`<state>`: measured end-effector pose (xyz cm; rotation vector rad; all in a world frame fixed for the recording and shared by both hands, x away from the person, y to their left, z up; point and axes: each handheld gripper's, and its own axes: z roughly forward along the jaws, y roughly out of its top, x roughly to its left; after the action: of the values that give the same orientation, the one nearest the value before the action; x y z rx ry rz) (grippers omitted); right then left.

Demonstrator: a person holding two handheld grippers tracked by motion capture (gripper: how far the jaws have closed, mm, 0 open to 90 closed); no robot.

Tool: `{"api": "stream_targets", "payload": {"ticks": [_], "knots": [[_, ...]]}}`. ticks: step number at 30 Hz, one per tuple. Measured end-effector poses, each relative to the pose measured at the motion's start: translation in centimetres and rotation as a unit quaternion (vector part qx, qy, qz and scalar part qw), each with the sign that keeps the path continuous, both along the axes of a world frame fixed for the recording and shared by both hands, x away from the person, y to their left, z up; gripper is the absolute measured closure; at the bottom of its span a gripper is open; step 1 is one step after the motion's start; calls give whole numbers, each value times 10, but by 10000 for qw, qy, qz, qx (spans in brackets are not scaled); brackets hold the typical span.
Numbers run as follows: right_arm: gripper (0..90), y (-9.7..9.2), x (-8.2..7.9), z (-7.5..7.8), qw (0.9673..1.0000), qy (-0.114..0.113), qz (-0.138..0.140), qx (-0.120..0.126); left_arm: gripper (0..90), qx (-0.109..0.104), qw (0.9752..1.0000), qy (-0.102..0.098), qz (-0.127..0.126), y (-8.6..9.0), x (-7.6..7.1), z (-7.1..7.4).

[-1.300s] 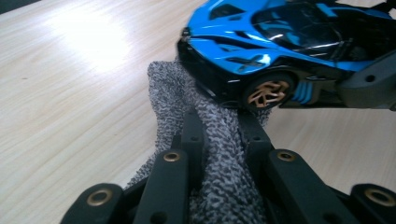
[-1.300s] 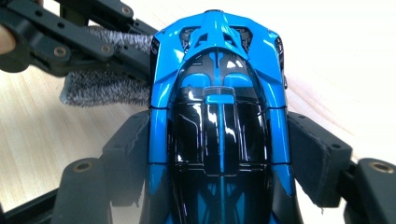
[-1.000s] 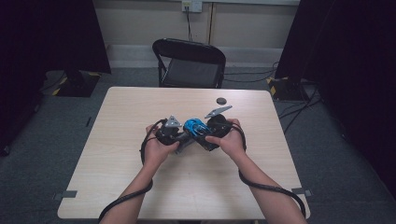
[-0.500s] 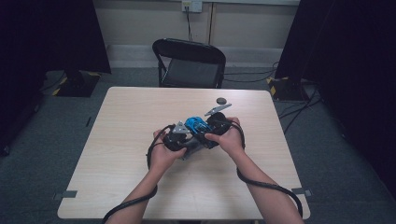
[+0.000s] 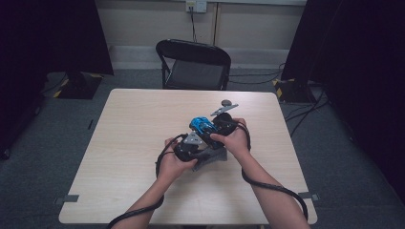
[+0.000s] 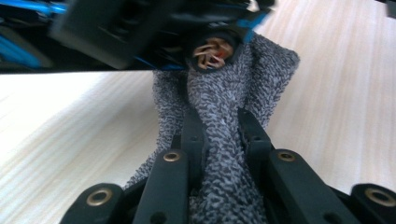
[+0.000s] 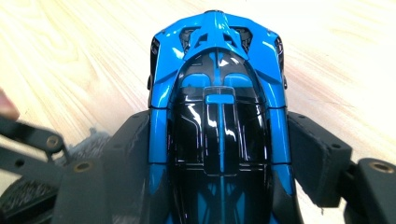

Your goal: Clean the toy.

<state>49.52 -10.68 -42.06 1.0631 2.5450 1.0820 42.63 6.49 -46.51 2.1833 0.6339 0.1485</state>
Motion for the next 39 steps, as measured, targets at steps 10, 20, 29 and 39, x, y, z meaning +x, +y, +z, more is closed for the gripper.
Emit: {"api": "stream_targets", "payload": {"ticks": [10, 20, 29, 39], "knots": [[289, -10, 4, 4, 10000, -24, -77, -29, 761, 27, 10000, -28, 45, 13, -1, 3], [289, -31, 3, 7, 9998, -25, -202, -35, 761, 9, 9993, -130, 364, 41, 6, 13], [289, -43, -7, 1, 9997, 0, -231, -37, 761, 61, 9982, -182, 572, 62, 10, 20], [289, -61, -16, 1, 9996, -14, -279, -67, 762, 79, 9962, -231, 839, 85, 16, 26]]}}
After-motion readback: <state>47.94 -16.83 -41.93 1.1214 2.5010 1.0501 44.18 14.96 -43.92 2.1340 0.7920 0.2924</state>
